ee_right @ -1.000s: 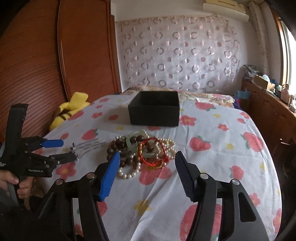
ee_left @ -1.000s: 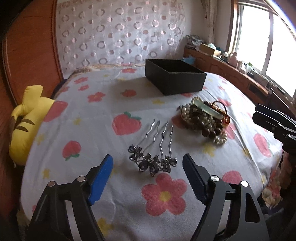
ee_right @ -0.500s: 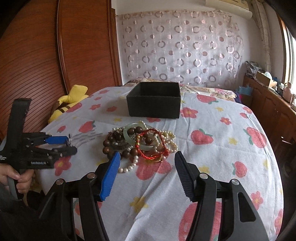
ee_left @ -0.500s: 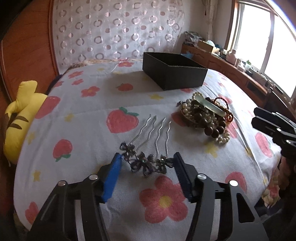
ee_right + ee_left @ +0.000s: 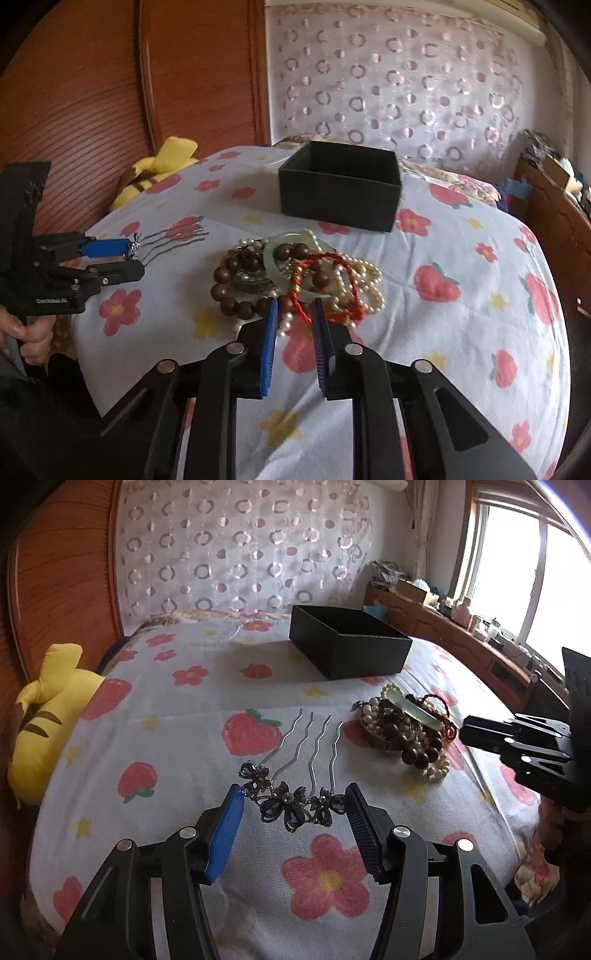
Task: Organize jewelry
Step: 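Grasp silver hair combs with left tool while right tool grasps red-string bracelet, then lower hair combs into black box with left tool while right tool drops red bracelet in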
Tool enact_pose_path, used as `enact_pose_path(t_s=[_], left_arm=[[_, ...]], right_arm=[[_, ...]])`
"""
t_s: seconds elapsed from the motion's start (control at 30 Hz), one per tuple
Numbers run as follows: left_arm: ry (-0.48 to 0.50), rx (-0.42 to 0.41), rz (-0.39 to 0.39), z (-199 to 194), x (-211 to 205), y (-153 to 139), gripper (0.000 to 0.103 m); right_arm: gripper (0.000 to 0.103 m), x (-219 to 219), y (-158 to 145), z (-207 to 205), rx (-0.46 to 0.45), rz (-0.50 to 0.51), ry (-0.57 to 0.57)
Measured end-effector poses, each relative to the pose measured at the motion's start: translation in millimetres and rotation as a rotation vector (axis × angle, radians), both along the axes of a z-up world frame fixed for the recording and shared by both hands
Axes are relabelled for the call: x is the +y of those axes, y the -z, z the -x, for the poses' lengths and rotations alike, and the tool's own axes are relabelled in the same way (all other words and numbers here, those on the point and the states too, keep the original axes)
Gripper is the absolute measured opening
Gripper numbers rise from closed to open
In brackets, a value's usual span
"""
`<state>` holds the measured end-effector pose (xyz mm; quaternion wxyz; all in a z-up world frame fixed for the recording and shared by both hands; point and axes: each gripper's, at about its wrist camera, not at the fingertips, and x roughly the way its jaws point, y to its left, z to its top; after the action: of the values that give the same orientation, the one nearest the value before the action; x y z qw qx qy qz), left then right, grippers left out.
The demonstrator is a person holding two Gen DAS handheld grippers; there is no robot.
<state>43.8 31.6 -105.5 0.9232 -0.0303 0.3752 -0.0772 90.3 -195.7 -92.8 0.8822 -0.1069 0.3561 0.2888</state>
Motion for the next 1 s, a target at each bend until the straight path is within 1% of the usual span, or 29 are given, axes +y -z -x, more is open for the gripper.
enact_pose_path(t_s=[0.13, 0.17, 0.2, 0.23, 0.33, 0.4, 0.6, 0.77, 1.0], left_arm=[[0.002, -0.010, -0.001, 2.9, -1.9, -3.4, 0.054], [0.003, -0.012, -0.001, 3.2, -2.2, -4.3, 0.054], [0.004, -0.015, -0.001, 3.8, -2.5, -5.1, 0.054], [0.004, -0.017, 0.000, 4.1, -2.3, -5.6, 0.054], [0.003, -0.017, 0.005, 4.2, -2.5, -6.7, 0.054], [0.003, -0.019, 0.002, 4.4, -2.5, -6.0, 0.054], [0.010, -0.052, 0.001, 0.8, -7.0, -22.5, 0.054], [0.022, -0.094, -0.009, -6.9, -16.3, -42.8, 0.054], [0.027, -0.125, -0.005, -25.1, -18.6, -59.3, 0.054]], right_arm=[[0.020, 6.1, 5.4, -6.0, -0.004, 0.069, 0.004], [0.018, 6.7, 7.8, -7.6, -0.004, 0.087, 0.005], [0.013, 6.9, 9.2, -8.2, -0.002, 0.095, 0.001], [0.004, 6.2, 9.5, -9.2, 0.000, 0.097, -0.003], [0.004, 1.4, 3.2, -8.1, -0.012, 0.074, -0.014], [0.003, -1.7, -6.0, -5.7, -0.035, 0.056, -0.017], [0.003, -8.8, -38.9, -11.2, -0.096, 0.017, -0.014], [0.003, -8.2, -65.5, -28.1, -0.151, 0.013, -0.018], [0.003, -3.6, -90.8, -64.6, -0.154, -0.041, -0.014]])
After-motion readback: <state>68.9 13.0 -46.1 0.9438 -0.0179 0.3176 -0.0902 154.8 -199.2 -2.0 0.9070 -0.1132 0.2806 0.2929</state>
